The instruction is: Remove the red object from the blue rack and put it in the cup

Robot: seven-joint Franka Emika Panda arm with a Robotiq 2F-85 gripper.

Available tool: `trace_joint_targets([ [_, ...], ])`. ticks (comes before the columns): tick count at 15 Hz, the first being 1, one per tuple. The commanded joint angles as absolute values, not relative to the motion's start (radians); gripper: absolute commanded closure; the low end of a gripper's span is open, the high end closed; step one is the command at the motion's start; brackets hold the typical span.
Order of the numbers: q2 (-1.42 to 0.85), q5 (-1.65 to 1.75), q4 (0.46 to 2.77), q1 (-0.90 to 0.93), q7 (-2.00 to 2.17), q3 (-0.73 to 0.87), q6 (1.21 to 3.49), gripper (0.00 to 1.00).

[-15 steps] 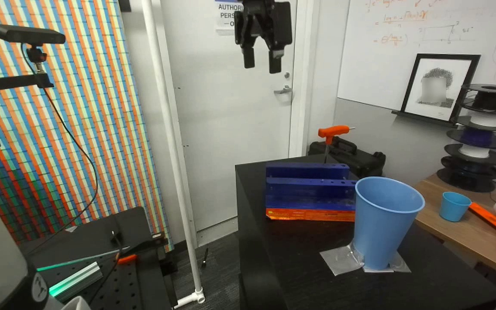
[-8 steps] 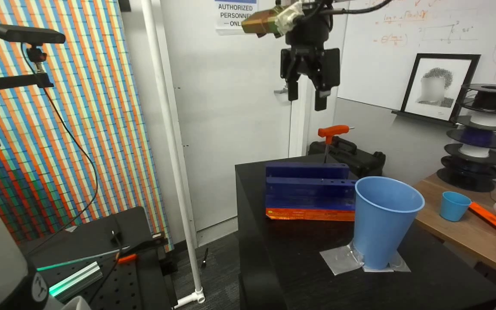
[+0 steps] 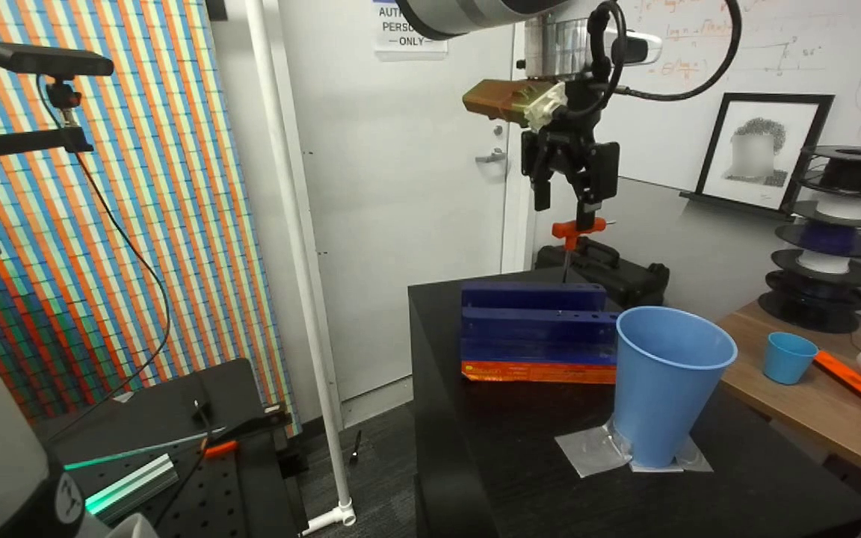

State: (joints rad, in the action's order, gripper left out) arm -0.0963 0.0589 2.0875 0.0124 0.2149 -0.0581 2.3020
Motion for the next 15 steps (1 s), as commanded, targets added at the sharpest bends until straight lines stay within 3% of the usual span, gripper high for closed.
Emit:
trace_joint_targets([
  [1, -0.167, 0.062, 2.019, 0.032, 0.226, -0.046, 2.295, 0.42],
  [7, -0.171, 0.058, 2.026, 0.026, 0.216, -0.023, 2.275, 0.89],
  [9, -0.147, 0.049, 2.031, 0.025, 0.199, -0.021, 2.259, 0.94],
  [15, -0.031, 0.042, 2.026, 0.037, 0.15, -0.04, 2.177, 0.9],
])
